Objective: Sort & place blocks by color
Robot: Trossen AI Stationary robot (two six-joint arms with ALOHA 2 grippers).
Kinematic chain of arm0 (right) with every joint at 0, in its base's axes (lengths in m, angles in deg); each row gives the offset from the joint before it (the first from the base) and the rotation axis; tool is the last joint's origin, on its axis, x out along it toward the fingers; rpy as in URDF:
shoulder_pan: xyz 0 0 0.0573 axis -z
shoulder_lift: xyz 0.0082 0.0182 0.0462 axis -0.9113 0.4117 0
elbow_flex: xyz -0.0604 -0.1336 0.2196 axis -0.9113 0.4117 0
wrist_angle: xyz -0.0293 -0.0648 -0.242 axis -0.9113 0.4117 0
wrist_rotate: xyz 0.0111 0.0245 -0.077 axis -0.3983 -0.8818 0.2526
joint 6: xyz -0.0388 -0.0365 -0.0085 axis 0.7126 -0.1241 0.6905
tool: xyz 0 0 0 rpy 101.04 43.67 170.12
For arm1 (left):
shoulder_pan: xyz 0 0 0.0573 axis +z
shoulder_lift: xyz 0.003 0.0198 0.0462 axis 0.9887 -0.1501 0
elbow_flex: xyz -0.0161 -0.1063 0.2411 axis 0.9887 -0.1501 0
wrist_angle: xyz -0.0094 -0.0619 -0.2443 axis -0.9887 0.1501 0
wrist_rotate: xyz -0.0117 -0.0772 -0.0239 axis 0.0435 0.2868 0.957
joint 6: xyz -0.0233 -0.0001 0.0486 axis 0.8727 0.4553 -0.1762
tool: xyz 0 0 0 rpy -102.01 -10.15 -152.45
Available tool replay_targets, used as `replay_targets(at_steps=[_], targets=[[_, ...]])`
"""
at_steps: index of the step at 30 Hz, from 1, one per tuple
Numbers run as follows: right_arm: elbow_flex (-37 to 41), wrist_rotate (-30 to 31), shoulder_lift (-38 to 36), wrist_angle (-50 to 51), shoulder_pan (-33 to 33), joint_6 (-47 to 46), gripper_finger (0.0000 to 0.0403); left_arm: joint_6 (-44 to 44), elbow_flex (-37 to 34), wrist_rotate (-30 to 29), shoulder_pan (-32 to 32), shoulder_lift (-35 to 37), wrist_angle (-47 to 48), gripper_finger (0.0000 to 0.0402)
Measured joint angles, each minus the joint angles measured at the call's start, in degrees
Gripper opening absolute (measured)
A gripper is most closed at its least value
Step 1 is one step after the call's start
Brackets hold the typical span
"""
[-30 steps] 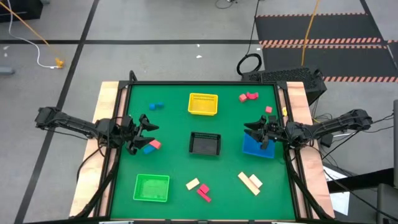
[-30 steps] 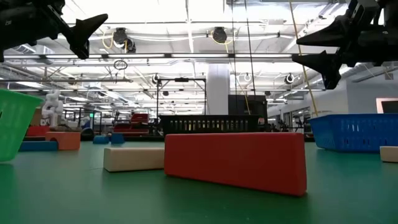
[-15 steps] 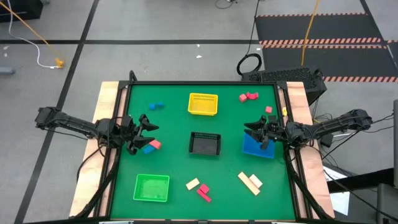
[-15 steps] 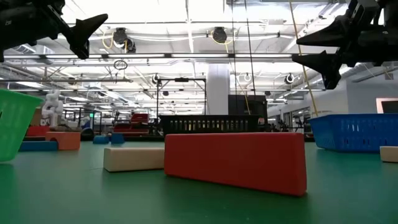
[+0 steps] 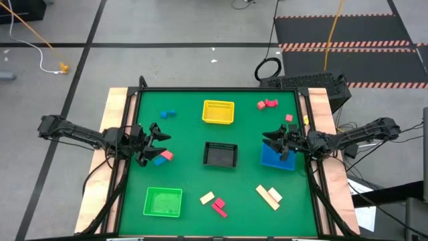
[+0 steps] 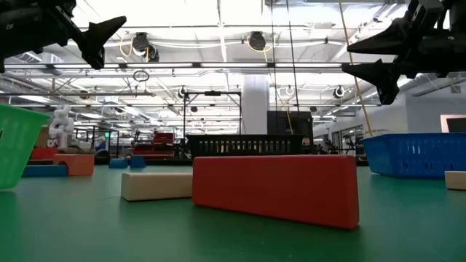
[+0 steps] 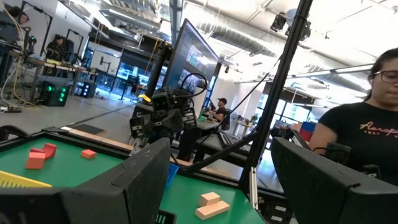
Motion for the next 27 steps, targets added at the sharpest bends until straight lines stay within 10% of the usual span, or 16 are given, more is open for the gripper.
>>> replay_targets(at_steps=[14,27], targets=[[0.0,0.2,0.0,-0.5,0.0,7.0,0.0183,0.0,0.0,0.0,0.0,0.0,0.0,0.0278],[0.0,16.9,0.0,-18.9,0.0,-20.0,0.0183,0.0,0.0,0.0,0.0,0.0,0.0,0.0278]])
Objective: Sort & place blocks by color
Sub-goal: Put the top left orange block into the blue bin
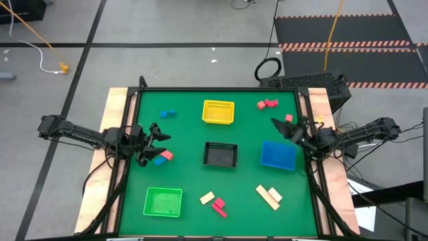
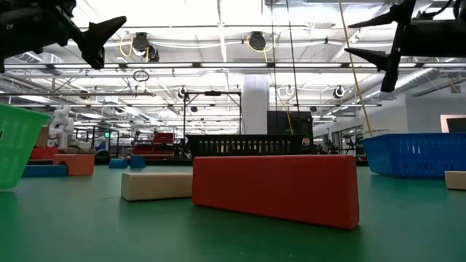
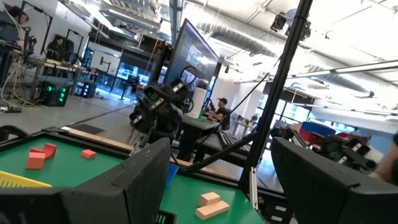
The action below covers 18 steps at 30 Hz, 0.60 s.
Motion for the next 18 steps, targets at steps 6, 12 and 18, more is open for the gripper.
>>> replay_targets(at_steps=[6,12,18], targets=[[0.0,6.0,0.0,-4.6,0.0,-6.4,0.0183,0.0,0.0,0.0,0.0,0.0,0.0,0.0278],[-3.6,5.6,0.1,-4.5,0.0,-3.5,0.0183,0.0,0.0,0.0,0.0,0.0,0.0,0.0278],[-11.0,5.5,1.0,-5.0,0.0,9.8,0.0183,0.0,0.0,0.0,0.0,0.0,0.0,0.0278]])
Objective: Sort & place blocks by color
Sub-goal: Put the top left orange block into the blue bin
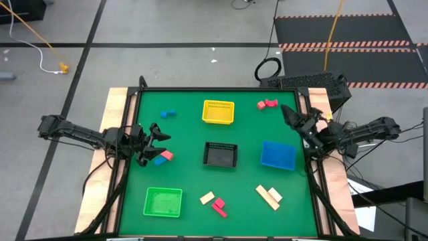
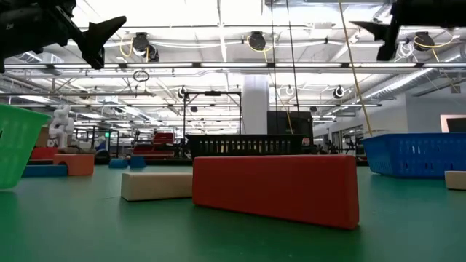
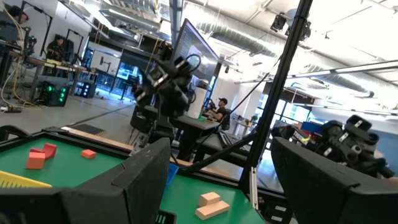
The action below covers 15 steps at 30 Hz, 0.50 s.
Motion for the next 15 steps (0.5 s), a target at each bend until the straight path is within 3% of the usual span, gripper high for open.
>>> replay_targets(at_steps=[5,15], targets=[[-5.1,0.0,2.1,0.4,0.0,8.0,0.0183,0.0,0.0,0.0,0.0,0.0,0.0,0.0278],[-15.0,-0.1,14.1,2.3,2.2,15.7,0.0183,0.0,0.0,0.0,0.0,0.0,0.0,0.0278]])
